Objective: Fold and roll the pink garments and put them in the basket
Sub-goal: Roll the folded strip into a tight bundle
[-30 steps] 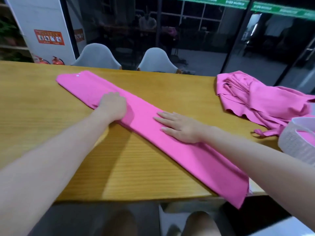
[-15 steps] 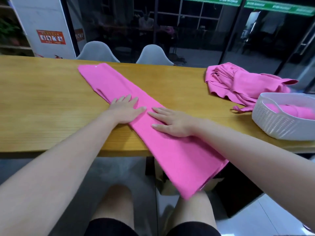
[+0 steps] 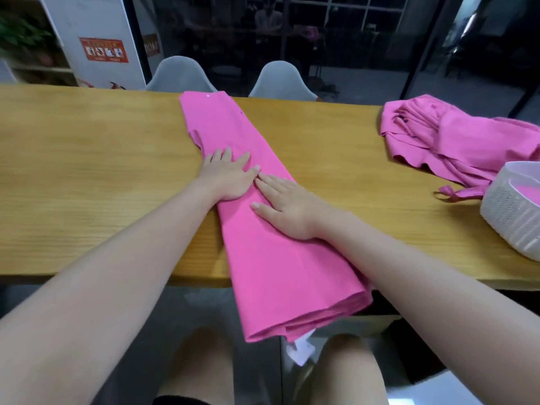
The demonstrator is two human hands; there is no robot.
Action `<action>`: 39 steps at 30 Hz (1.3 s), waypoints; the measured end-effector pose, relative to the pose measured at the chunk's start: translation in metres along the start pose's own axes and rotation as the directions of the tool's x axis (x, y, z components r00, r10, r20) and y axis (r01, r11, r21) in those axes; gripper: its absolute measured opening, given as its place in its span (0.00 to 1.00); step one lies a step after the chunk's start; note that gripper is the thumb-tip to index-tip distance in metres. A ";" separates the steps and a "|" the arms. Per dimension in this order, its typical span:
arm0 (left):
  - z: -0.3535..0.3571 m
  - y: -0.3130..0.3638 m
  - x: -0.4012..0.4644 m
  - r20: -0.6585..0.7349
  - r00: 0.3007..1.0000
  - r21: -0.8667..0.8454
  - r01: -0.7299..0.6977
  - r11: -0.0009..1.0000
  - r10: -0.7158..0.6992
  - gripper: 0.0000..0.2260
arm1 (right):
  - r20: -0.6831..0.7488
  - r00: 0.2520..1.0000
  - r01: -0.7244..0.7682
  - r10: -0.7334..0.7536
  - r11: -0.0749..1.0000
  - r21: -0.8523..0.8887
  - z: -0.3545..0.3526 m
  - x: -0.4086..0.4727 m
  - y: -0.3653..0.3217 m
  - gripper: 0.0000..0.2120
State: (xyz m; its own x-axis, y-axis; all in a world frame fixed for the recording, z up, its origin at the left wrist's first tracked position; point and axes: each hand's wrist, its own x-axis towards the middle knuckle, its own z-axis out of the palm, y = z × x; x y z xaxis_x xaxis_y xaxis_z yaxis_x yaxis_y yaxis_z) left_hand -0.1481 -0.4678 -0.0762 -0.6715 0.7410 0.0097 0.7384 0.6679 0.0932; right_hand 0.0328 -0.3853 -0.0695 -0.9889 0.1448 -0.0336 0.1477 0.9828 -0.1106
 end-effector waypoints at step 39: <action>-0.046 -0.042 -0.084 -0.121 0.869 -0.248 -0.495 0.833 0.480 0.05 | -0.214 0.959 0.238 -0.187 0.940 0.244 -0.033 0.008 0.041 0.17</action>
State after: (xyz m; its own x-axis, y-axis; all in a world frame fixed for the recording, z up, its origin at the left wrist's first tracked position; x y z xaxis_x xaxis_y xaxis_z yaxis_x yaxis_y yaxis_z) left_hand -0.1253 -0.5615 -0.0347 -0.2364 0.9560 0.1735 0.9318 0.1724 0.3195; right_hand 0.0306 -0.3406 -0.0420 -0.9793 -0.0209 0.2015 -0.0927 0.9306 -0.3540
